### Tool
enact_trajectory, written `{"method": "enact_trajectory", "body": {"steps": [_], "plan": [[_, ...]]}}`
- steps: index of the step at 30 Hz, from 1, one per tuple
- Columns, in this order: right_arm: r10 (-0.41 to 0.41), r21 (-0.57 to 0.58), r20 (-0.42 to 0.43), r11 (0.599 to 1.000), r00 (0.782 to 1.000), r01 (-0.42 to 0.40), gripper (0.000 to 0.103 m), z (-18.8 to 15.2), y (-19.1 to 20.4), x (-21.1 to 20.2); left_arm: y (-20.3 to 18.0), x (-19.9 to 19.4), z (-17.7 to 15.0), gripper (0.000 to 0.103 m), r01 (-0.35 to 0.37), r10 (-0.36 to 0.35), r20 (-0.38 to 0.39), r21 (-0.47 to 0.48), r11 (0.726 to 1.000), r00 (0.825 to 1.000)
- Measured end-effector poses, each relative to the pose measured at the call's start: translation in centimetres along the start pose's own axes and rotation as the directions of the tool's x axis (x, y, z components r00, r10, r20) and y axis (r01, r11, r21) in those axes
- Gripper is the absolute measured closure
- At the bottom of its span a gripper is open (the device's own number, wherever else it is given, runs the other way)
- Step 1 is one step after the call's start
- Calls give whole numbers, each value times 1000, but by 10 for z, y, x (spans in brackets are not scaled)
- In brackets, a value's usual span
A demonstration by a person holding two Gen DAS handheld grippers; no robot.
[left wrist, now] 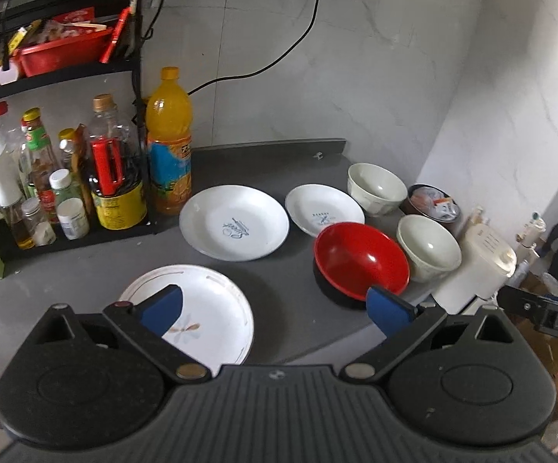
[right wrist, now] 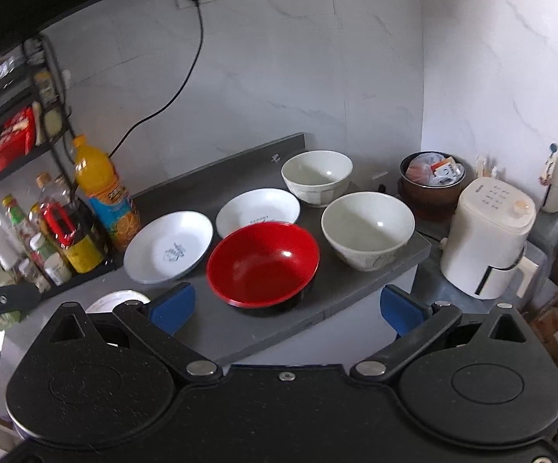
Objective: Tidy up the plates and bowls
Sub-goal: 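Grasp the red bowl rim with the left tool while the right tool grasps the large white bowl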
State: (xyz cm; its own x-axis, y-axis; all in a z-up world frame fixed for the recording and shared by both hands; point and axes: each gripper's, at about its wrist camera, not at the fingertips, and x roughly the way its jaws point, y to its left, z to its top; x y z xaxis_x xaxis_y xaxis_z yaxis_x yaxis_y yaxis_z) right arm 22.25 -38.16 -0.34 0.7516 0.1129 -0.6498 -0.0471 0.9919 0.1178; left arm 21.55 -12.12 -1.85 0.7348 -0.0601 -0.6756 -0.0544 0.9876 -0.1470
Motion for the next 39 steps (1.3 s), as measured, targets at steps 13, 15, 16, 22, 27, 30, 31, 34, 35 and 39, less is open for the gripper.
{"method": "enact_trajectory", "body": {"steps": [13, 15, 16, 22, 27, 30, 31, 34, 35, 39], "plan": [[18, -39, -51, 999, 999, -20, 1, 56, -77, 80, -84, 91, 38, 3, -22, 21, -27, -28, 999, 999], [30, -36, -47, 999, 998, -32, 1, 62, -88, 91, -96, 104, 43, 4, -17, 16, -28, -22, 1000, 999], [39, -34, -43, 999, 998, -40, 1, 64, -94, 97, -101, 113, 46, 7, -23, 22, -36, -26, 999, 999], [40, -54, -76, 998, 996, -44, 13, 73, -123, 136, -132, 152, 54, 17, -18, 16, -51, -37, 999, 999], [48, -40, -126, 998, 991, -53, 19, 74, -143, 164, -152, 179, 58, 30, -3, -4, -89, -81, 997, 996], [60, -46, -147, 997, 987, -67, 24, 74, -153, 178, -164, 194, 60, 36, 3, -10, -97, -72, 997, 995], [62, -44, -154, 997, 986, -70, 27, 74, -156, 182, -168, 199, 60, 39, 3, -10, -100, -72, 997, 995], [71, -34, -170, 996, 983, -78, 31, 74, -164, 194, -179, 214, 61, 49, 11, -20, -119, -75, 997, 993], [73, -28, -173, 996, 982, -79, 32, 74, -167, 197, -181, 216, 60, 50, 19, -27, -120, -75, 997, 992], [80, -5, -195, 997, 978, -82, 39, 74, -176, 211, -194, 231, 59, 58, 40, -49, -135, -62, 997, 990]]}}
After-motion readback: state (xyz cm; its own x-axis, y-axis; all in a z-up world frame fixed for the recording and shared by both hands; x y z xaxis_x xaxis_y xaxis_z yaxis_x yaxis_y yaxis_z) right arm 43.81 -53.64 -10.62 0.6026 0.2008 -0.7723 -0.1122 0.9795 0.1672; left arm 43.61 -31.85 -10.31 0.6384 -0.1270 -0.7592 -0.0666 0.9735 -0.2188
